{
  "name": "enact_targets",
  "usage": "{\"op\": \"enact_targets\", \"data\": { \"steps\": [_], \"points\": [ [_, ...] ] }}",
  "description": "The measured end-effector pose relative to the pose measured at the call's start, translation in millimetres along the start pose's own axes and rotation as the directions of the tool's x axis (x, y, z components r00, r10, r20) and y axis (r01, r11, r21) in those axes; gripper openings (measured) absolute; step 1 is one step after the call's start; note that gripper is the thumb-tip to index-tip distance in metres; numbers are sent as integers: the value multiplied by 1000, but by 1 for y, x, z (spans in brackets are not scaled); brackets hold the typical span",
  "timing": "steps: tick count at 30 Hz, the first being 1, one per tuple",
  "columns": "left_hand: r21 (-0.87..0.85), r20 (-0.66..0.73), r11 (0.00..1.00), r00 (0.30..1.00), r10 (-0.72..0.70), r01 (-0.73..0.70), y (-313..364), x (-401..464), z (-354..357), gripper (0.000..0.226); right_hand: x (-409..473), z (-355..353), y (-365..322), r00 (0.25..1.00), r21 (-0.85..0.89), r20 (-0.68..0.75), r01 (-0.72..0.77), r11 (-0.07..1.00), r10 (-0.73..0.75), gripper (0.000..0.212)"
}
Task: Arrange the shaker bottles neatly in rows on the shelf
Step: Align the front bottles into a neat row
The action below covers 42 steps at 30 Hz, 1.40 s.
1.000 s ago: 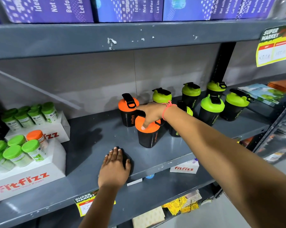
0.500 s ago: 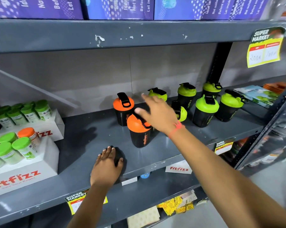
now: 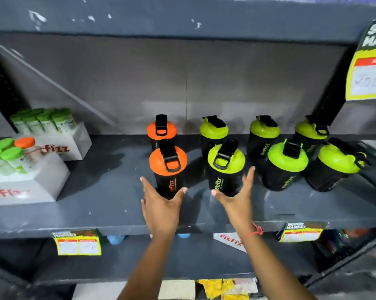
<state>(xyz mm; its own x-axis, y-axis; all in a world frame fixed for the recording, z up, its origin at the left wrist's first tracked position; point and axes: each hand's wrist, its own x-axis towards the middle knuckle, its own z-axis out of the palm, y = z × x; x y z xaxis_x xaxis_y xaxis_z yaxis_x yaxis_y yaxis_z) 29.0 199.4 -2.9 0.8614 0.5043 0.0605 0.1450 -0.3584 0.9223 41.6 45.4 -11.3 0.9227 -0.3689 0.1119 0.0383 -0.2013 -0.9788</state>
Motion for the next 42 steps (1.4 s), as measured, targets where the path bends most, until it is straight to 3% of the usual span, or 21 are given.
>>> {"op": "enact_targets", "data": {
  "steps": [3, 9, 14, 19, 28, 42],
  "points": [
    [-23, -67, 999, 997, -34, 33, 9, -3, 11, 111, 11, 3, 1, 997, 2, 74, 4, 1000, -4, 126],
    [18, -132, 999, 991, -24, 27, 7, 1, 20, 105, 24, 5, 1, 997, 8, 79, 19, 1000, -20, 122],
    [51, -130, 999, 991, 9, -2, 2, 11, 25, 84, 38, 2, 2, 989, 19, 144, 15, 1000, -18, 120],
    [66, -162, 998, 987, 0, 11, 2, 17, 25, 64, 47, -9, 5, 960, -23, 279, 3, 1000, 4, 105],
    [88, -131, 996, 991, 22, -10, -6, 21, 18, 63, 58, -15, 8, 913, -55, 400, -58, 997, 75, 82],
    [104, -114, 992, 990, 82, -71, -10, 23, 15, 71, 47, -19, -3, 898, -81, 428, -75, 994, 103, 77]
  ]
}}
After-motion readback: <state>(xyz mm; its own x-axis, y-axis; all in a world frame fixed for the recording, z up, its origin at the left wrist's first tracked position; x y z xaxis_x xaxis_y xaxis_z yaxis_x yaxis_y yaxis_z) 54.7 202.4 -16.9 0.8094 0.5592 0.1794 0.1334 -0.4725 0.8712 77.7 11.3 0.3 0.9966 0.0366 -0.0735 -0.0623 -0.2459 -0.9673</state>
